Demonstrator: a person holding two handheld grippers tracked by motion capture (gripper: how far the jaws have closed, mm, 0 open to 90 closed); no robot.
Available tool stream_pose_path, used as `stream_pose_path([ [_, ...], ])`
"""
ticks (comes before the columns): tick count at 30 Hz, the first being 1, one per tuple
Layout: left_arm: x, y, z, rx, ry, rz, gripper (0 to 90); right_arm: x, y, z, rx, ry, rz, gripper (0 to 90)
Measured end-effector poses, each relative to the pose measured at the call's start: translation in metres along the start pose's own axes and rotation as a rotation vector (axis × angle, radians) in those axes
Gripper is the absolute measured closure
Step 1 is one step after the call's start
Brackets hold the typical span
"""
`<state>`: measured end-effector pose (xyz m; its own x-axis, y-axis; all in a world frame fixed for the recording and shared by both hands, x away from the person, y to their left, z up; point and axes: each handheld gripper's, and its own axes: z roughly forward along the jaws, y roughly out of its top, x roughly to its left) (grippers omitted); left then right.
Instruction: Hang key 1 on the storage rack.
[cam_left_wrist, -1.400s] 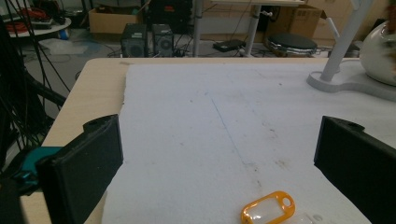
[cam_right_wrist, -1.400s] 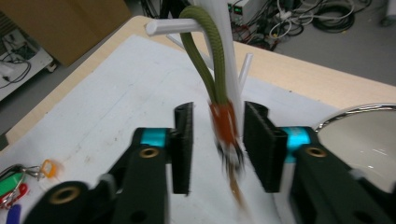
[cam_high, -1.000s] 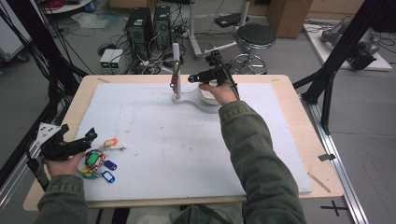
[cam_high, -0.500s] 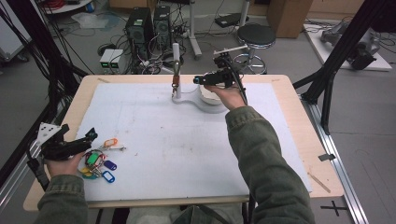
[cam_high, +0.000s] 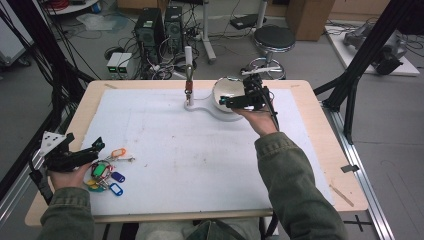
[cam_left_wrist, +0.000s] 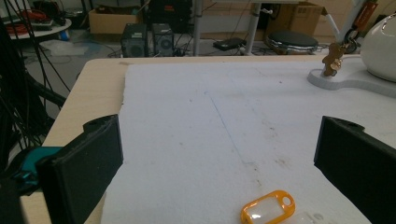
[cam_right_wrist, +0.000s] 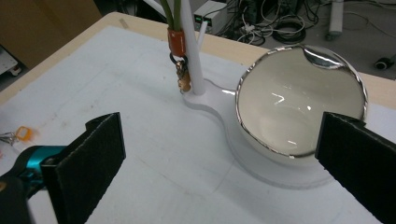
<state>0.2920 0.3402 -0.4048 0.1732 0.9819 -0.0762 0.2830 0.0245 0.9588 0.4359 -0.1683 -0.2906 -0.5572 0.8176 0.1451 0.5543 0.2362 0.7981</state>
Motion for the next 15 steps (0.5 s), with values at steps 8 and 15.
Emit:
stream_pose_path([
  [8, 0.000, 0.000, -0.001, -0.001, 0.003, -0.005, 1.7, -0.009, -0.020, -0.018, -0.023, -0.009, 0.011, 0.6],
  [15, 0.000, 0.000, -0.001, -0.002, 0.004, -0.004, 1.7, -0.016, -0.032, -0.026, -0.032, -0.019, 0.019, 0.6],
])
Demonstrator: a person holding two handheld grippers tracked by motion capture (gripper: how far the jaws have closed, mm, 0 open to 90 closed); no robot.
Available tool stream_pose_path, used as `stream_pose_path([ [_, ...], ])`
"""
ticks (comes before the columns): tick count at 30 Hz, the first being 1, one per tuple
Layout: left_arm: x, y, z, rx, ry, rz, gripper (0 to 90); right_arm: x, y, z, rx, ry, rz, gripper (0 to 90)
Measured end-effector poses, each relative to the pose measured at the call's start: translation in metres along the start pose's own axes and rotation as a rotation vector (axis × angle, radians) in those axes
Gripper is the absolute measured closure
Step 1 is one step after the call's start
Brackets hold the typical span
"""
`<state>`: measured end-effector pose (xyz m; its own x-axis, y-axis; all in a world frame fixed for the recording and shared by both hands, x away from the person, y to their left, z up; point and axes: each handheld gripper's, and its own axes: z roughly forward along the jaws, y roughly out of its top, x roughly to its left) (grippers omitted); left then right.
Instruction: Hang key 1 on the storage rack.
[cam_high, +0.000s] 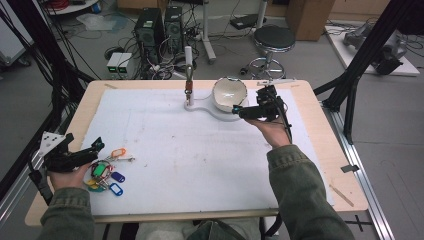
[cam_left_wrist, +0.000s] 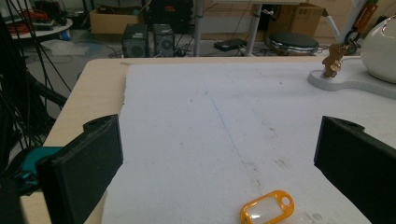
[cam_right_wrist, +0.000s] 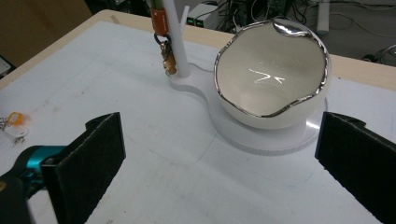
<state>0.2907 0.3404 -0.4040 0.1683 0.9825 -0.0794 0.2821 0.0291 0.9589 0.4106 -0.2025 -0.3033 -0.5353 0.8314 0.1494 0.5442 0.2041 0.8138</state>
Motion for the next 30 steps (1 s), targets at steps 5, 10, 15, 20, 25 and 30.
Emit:
stream_pose_path([
  [5, 0.000, 0.000, 0.000, 0.000, 0.000, -0.001, 1.7, -0.006, -0.009, -0.005, -0.009, -0.010, 0.010, 0.6],
  [10, 0.000, 0.000, -0.001, -0.001, 0.000, -0.002, 1.7, -0.010, -0.017, -0.010, -0.010, -0.020, 0.018, 0.6],
  [15, 0.000, 0.000, -0.001, -0.001, 0.001, -0.002, 1.7, -0.013, -0.028, -0.013, -0.010, -0.022, 0.028, 0.6],
  [20, 0.000, 0.000, -0.001, -0.002, 0.001, -0.003, 1.7, -0.017, -0.039, -0.016, -0.016, -0.042, 0.036, 0.6],
  [25, 0.000, 0.000, -0.002, -0.015, 0.008, -0.002, 1.7, -0.022, -0.048, -0.018, -0.017, -0.046, 0.047, 0.6],
  [30, 0.000, 0.000, -0.002, -0.009, 0.005, 0.000, 1.7, -0.026, -0.056, -0.020, -0.017, -0.050, 0.062, 0.6],
])
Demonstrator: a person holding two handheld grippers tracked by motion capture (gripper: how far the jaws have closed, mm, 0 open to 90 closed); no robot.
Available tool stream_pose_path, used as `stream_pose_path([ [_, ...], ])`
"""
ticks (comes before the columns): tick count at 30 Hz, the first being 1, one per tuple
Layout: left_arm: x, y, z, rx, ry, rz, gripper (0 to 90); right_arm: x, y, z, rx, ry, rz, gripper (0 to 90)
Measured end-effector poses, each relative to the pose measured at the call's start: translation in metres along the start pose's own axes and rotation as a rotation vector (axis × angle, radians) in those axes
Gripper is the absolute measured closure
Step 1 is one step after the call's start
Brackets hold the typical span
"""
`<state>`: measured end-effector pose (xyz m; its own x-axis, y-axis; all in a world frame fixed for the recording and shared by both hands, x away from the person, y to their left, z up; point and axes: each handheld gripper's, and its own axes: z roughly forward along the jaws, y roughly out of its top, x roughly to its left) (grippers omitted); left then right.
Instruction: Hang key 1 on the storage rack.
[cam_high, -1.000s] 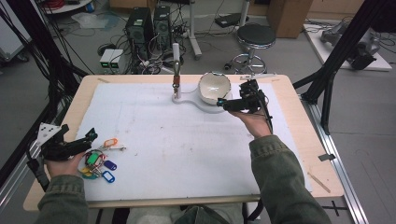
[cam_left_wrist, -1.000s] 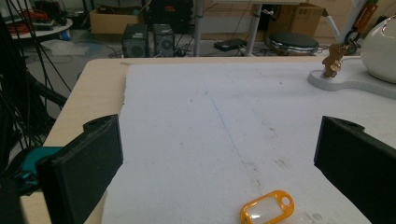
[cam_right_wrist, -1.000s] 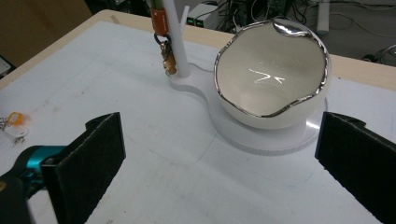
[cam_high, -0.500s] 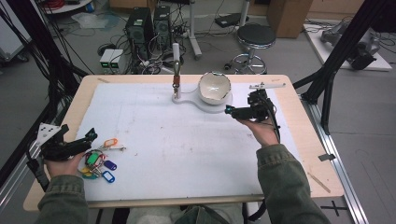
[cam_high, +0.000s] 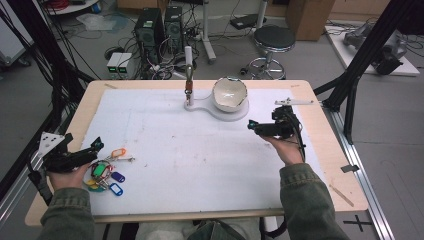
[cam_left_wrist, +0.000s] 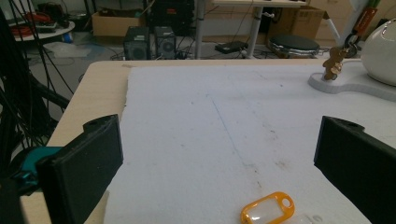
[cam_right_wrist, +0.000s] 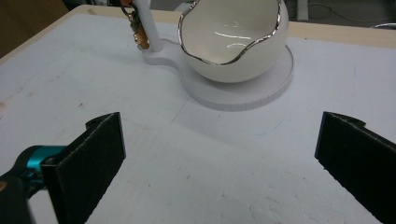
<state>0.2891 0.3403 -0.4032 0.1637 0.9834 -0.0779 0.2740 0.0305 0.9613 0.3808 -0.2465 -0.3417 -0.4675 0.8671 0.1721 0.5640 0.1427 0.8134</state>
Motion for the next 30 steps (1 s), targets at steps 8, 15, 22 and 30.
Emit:
stream_pose_path([
  [8, 0.000, 0.000, 0.000, 0.001, -0.003, -0.003, 1.7, -0.005, -0.009, -0.005, 0.001, -0.012, -0.001, 0.6],
  [15, 0.001, 0.000, -0.001, 0.004, -0.003, -0.004, 1.7, -0.003, -0.010, -0.009, -0.001, -0.022, -0.021, 0.6],
  [22, 0.001, 0.000, -0.001, 0.004, -0.002, -0.006, 1.7, 0.000, -0.012, -0.012, -0.003, -0.029, -0.036, 0.7],
  [30, 0.001, 0.000, 0.000, 0.004, -0.005, -0.006, 1.7, -0.002, -0.024, -0.012, 0.007, -0.032, -0.023, 0.7],
])
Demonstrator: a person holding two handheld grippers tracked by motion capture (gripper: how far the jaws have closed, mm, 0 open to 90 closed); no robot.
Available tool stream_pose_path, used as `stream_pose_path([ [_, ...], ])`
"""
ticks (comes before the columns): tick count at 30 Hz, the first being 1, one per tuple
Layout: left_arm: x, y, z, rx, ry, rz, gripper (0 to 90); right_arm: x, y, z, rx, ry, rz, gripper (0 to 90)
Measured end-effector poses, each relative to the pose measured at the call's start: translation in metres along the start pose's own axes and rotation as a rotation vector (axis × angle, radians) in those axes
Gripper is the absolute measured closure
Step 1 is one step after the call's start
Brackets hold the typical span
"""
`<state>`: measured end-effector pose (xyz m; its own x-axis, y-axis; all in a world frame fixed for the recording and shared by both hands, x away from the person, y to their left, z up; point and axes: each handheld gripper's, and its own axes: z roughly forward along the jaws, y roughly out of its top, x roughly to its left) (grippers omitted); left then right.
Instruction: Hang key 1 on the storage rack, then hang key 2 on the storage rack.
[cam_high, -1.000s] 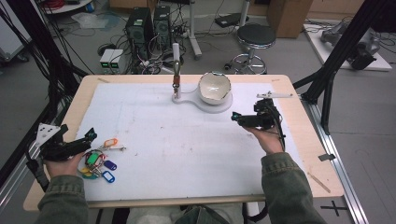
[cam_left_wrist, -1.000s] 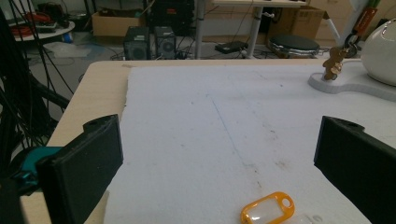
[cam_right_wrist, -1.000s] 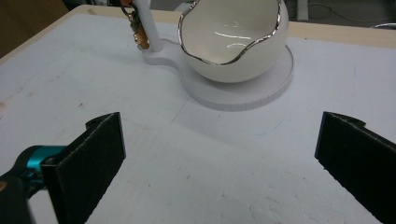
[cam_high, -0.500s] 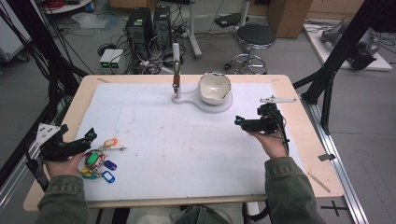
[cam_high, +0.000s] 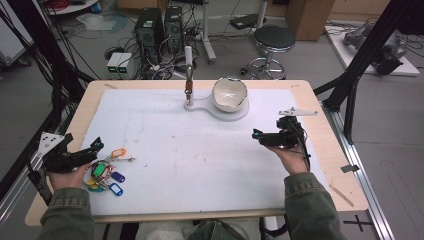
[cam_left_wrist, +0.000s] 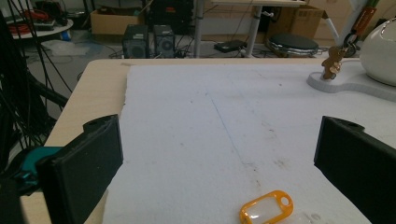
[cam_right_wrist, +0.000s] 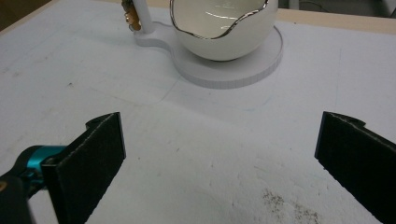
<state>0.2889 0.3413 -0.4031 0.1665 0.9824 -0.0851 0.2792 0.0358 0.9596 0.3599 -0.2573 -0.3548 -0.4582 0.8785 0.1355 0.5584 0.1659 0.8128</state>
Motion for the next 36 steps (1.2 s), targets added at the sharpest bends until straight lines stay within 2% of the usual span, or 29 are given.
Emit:
stream_pose_path([
  [9, 0.000, 0.000, 0.000, 0.002, 0.000, 0.000, 1.7, -0.006, -0.016, -0.001, 0.004, -0.007, 0.003, 0.8],
  [12, 0.000, 0.000, 0.000, 0.002, 0.000, -0.003, 1.7, -0.011, -0.029, -0.001, 0.011, -0.019, 0.013, 0.8],
  [21, -0.001, 0.000, 0.000, 0.026, -0.012, -0.010, 1.7, -0.021, -0.047, -0.003, 0.015, -0.028, 0.045, 0.8],
  [28, -0.008, -0.001, -0.002, 0.058, -0.046, -0.017, 1.7, -0.023, -0.056, -0.006, -0.030, -0.054, 0.041, 0.7],
  [36, -0.015, -0.002, -0.004, 0.124, -0.086, -0.020, 1.7, -0.022, -0.060, -0.012, -0.089, -0.079, 0.001, 0.7],
])
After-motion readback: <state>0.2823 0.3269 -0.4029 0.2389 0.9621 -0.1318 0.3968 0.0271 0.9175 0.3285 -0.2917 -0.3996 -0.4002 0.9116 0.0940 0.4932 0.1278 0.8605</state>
